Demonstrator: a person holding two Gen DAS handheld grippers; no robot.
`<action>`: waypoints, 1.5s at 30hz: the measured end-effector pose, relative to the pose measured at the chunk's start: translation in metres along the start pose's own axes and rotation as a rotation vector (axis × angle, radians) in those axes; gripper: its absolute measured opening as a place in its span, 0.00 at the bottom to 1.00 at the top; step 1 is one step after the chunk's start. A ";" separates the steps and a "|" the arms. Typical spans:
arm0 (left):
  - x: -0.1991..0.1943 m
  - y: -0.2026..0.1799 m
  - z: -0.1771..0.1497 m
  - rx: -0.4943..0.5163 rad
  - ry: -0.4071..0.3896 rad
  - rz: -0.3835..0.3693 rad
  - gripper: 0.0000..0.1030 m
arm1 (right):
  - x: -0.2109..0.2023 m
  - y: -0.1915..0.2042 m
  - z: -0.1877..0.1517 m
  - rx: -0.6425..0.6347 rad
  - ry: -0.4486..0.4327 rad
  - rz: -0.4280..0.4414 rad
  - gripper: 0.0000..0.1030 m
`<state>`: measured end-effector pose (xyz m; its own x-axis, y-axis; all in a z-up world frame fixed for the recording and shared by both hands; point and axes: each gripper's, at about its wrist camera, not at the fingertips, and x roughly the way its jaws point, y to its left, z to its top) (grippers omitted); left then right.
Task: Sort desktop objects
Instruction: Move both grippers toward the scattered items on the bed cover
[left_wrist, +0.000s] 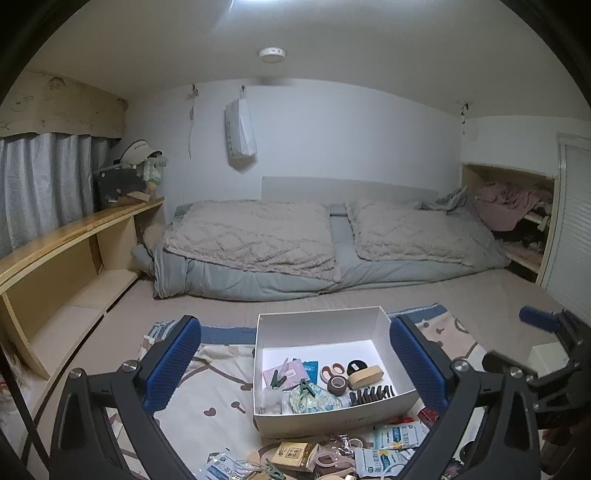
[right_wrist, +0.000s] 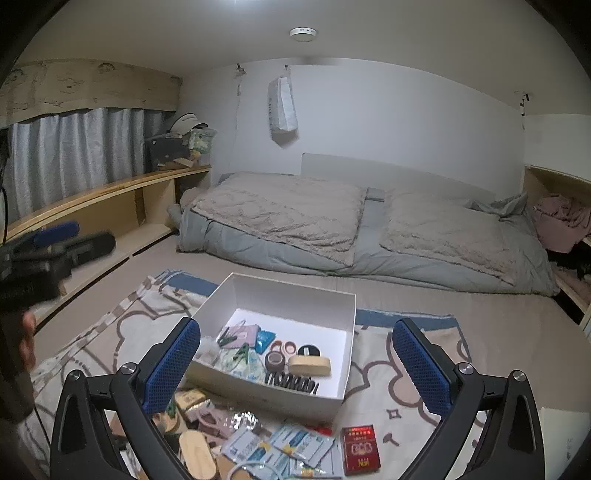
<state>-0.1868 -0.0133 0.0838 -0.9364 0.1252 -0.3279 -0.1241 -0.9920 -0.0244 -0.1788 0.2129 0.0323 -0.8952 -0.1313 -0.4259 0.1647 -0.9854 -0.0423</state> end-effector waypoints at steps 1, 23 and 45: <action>-0.003 0.001 -0.002 0.005 -0.007 -0.002 1.00 | -0.002 -0.001 -0.004 -0.001 -0.003 0.001 1.00; -0.034 0.032 -0.082 0.069 -0.019 -0.088 1.00 | -0.031 0.001 -0.082 -0.054 -0.057 0.102 1.00; -0.034 0.078 -0.126 0.093 0.019 -0.003 1.00 | -0.020 -0.024 -0.136 -0.067 0.009 0.049 1.00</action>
<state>-0.1234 -0.0969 -0.0256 -0.9296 0.1274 -0.3458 -0.1579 -0.9855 0.0615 -0.1087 0.2539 -0.0816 -0.8818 -0.1779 -0.4367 0.2358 -0.9684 -0.0817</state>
